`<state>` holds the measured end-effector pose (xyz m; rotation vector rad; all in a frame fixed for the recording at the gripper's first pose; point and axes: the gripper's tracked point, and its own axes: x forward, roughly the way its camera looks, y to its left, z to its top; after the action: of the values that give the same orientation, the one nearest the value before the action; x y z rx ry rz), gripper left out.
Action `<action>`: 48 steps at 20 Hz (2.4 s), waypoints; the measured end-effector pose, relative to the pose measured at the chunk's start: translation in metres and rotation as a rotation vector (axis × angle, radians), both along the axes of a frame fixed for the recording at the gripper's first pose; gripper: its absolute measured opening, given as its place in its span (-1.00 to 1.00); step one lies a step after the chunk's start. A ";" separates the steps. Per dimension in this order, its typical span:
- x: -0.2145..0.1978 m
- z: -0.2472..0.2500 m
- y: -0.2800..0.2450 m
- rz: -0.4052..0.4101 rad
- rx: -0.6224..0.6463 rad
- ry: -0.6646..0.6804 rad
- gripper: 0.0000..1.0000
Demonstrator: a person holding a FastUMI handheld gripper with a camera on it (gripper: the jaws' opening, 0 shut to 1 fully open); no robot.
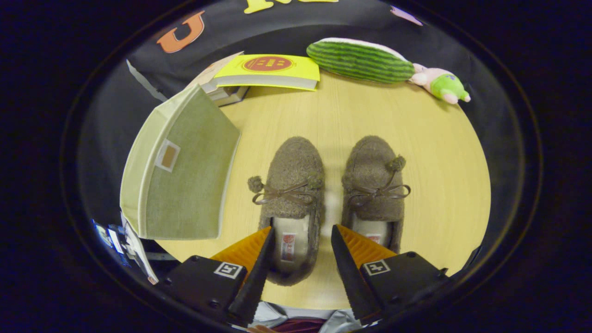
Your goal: Open the storage box then place both shoes into the box .Put the left shoe in first, then the right shoe, with the right side of both shoes facing outward in a uniform manner.
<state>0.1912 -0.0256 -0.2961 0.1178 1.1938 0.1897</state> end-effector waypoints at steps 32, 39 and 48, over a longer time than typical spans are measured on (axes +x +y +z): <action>0.010 0.177 0.134 -0.043 0.209 -0.148 -0.87; 0.027 0.139 0.227 -0.037 0.270 -0.138 -0.87; 0.042 0.073 0.281 -0.070 0.213 -0.134 -0.87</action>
<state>0.2330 0.2558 -0.2232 0.3278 1.0325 0.2593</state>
